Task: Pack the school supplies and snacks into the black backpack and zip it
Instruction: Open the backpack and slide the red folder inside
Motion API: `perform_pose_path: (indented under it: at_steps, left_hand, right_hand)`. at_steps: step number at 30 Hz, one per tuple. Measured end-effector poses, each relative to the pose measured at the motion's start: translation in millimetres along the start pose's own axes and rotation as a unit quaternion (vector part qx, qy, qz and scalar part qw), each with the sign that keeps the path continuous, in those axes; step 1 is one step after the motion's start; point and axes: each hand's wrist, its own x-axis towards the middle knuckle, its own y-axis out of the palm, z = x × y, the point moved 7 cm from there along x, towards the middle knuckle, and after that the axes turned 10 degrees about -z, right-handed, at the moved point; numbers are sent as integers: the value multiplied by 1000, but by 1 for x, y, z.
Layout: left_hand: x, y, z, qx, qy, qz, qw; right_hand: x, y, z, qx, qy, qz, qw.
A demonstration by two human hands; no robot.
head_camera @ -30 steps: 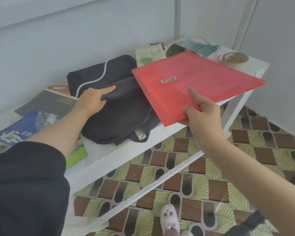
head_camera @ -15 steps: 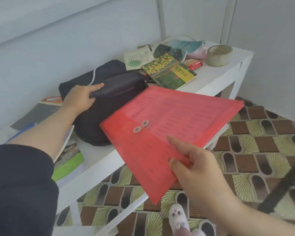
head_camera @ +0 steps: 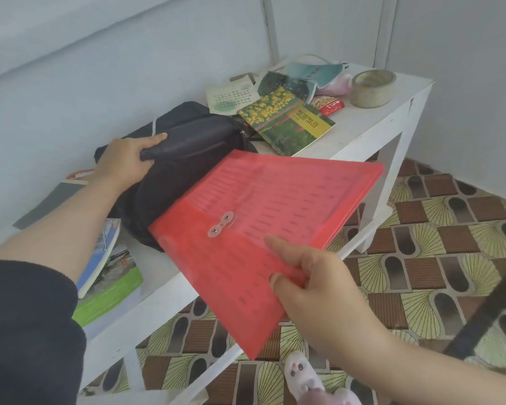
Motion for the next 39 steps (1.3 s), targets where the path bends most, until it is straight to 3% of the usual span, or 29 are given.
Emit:
perform_pose_path:
  at_steps: [14, 22, 34, 39]
  left_hand:
    - [-5, -2, 7, -12, 19, -7, 1000]
    - [2, -2, 14, 11, 34, -7, 999]
    - [-1, -8, 12, -3, 48, -17, 999]
    - [0, -8, 15, -20, 44, -9, 999]
  right_hand:
    - [54, 59, -12, 22, 44, -18, 999]
    - [50, 60, -17, 96, 57, -51, 992]
    - [105, 123, -9, 78, 41, 4, 996]
    - [132, 156, 1, 134, 128, 103, 977]
